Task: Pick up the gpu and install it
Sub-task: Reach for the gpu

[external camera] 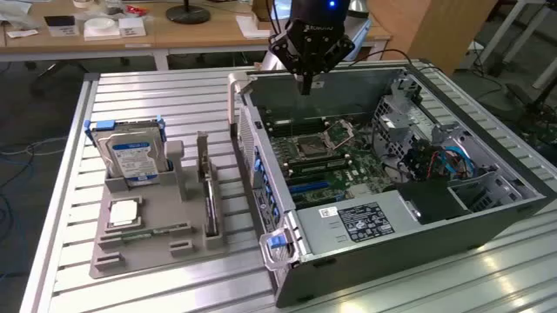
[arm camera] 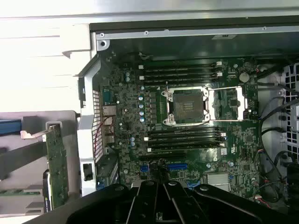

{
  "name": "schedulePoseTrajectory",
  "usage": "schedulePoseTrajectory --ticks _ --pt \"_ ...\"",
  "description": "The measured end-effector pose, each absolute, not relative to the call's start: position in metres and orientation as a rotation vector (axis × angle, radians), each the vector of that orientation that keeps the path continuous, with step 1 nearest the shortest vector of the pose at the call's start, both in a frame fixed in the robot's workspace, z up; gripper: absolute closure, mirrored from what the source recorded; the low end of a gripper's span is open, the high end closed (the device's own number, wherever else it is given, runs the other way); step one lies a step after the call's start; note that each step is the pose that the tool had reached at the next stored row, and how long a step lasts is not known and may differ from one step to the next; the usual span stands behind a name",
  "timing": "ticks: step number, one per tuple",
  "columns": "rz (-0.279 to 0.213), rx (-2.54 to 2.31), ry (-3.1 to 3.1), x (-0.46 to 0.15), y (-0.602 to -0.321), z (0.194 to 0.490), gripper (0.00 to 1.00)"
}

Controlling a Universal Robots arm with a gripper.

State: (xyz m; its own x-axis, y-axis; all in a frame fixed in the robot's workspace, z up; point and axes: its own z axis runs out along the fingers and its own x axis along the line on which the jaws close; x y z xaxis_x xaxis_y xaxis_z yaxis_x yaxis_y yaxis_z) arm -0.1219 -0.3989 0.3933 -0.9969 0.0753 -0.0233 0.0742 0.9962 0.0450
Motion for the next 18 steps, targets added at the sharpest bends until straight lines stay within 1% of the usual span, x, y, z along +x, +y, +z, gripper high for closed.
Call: schedulePoseTrajectory --ticks 18 --pt "0.069 0.117 3.114 -0.1314 -0.3988 0.3932 0.89"
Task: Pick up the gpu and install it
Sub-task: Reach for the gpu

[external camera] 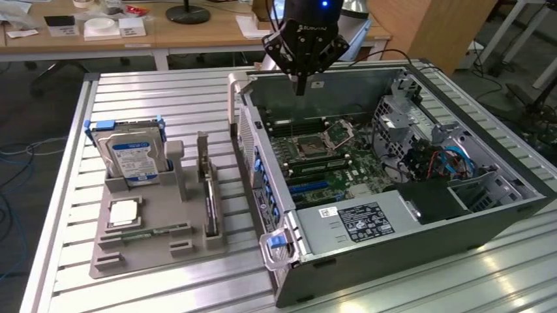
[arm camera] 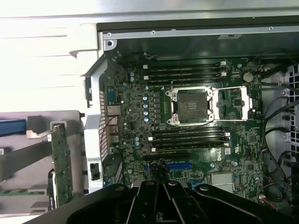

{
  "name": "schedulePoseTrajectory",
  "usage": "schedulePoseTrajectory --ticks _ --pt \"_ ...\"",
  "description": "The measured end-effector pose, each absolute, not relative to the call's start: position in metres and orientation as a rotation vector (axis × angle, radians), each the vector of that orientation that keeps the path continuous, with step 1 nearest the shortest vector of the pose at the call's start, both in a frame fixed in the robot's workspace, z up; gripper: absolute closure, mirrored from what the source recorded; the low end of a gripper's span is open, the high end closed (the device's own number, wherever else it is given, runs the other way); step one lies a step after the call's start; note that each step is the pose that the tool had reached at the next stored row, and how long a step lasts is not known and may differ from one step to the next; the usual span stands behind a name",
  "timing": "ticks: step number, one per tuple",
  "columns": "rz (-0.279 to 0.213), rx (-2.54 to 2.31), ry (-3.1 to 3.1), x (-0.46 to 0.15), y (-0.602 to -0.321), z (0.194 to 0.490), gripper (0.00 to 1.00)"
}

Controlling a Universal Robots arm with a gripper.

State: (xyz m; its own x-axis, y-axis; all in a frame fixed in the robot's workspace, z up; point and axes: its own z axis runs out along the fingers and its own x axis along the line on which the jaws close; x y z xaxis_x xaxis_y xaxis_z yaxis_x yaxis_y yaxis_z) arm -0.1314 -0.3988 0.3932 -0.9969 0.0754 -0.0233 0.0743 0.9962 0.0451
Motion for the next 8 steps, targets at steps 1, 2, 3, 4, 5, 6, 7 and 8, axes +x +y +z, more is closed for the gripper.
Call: schedulePoseTrajectory --ticks 1,2,3,4,5,6,7,8 --pt "0.069 0.117 3.114 -0.134 -0.399 0.393 0.89" --pt "0.069 0.117 3.114 -0.137 -0.399 0.393 0.89" --pt "0.069 0.117 3.114 -0.140 -0.399 0.393 0.89" --pt "0.069 0.117 3.114 -0.143 -0.399 0.393 0.89" --pt "0.069 0.117 3.114 -0.146 -0.399 0.393 0.89" --pt "0.069 0.117 3.114 -0.149 -0.399 0.393 0.89" --pt "0.069 0.117 3.114 -0.152 -0.399 0.393 0.89" --pt "0.069 0.117 3.114 -0.154 -0.399 0.393 0.89"
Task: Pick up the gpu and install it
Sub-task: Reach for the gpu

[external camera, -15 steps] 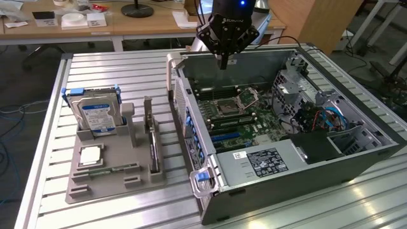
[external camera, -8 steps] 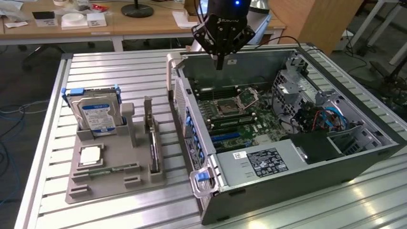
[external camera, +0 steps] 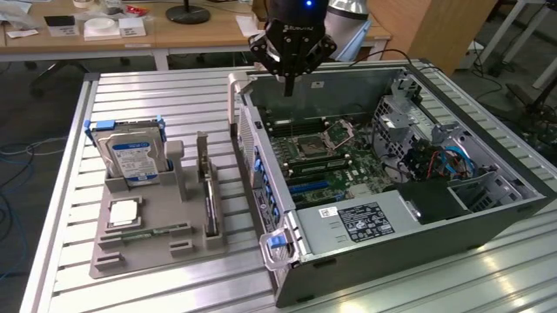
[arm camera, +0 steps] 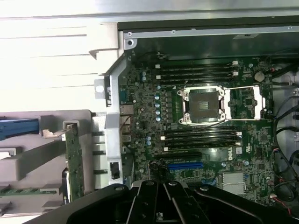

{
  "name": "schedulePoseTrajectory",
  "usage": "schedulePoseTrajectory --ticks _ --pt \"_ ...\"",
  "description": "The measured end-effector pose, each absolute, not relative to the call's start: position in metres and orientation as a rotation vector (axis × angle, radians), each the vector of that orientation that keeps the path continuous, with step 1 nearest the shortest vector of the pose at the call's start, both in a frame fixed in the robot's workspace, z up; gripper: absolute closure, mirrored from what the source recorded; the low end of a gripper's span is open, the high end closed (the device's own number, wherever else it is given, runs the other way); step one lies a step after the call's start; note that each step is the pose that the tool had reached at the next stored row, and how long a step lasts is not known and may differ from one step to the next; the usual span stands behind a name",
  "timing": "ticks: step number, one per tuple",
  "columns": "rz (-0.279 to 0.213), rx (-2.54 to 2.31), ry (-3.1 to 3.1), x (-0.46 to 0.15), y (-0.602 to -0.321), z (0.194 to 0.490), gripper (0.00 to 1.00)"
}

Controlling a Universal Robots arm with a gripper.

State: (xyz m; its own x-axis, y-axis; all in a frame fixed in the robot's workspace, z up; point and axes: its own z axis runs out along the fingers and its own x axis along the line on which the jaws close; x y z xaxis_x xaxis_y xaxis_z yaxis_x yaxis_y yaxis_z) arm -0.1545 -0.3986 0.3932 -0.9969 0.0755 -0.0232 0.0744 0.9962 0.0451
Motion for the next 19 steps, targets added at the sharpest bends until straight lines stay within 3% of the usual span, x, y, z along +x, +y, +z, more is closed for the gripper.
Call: schedulePoseTrajectory --ticks 19 --pt "0.069 0.122 3.113 -0.215 -0.397 0.393 0.89"
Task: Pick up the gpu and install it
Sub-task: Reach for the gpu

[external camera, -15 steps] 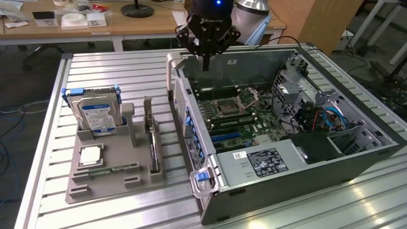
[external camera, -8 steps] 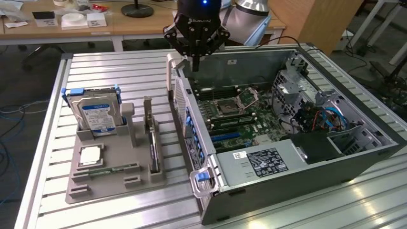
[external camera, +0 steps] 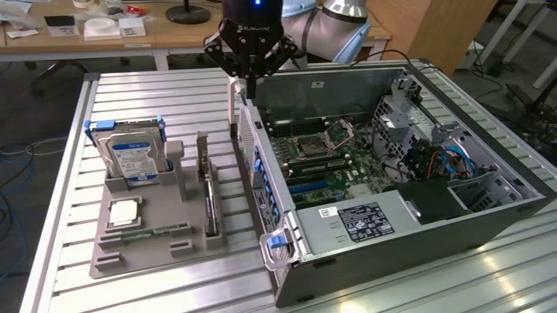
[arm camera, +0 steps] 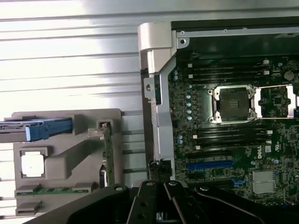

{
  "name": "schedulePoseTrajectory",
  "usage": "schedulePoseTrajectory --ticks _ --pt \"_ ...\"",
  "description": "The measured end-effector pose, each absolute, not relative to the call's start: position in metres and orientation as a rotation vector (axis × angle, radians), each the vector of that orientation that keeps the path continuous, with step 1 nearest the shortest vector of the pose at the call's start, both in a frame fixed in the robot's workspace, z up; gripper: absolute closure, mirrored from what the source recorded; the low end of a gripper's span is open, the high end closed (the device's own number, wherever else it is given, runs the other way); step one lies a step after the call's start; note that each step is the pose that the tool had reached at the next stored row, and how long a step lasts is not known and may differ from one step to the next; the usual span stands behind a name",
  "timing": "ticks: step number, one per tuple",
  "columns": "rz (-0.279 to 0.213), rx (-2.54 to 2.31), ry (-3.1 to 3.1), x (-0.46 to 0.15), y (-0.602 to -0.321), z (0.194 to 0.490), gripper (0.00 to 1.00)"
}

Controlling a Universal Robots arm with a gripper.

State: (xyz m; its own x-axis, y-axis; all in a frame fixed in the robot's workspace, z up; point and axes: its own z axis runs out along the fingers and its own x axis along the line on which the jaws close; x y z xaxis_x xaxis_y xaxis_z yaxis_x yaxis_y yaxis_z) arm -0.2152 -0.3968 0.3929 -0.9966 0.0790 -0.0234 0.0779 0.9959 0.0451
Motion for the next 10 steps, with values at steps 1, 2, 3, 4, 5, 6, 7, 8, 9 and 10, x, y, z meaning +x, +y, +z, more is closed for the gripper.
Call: schedulePoseTrajectory --ticks 1,2,3,4,5,6,7,8,9,10 --pt "0.069 0.123 3.113 -0.218 -0.397 0.393 0.89" --pt "0.069 0.123 3.113 -0.222 -0.396 0.393 0.89" --pt "0.069 0.124 3.113 -0.225 -0.396 0.393 0.89" --pt "0.069 0.124 3.113 -0.229 -0.396 0.393 0.89" --pt "0.069 0.125 3.113 -0.232 -0.395 0.393 0.89" --pt "0.069 0.126 3.113 -0.235 -0.395 0.393 0.89" --pt "0.069 0.126 3.113 -0.238 -0.395 0.393 0.89" --pt "0.069 0.126 3.113 -0.241 -0.395 0.393 0.89" --pt "0.069 0.127 3.113 -0.244 -0.395 0.393 0.89" --pt "0.069 0.127 3.113 -0.247 -0.394 0.393 0.89"
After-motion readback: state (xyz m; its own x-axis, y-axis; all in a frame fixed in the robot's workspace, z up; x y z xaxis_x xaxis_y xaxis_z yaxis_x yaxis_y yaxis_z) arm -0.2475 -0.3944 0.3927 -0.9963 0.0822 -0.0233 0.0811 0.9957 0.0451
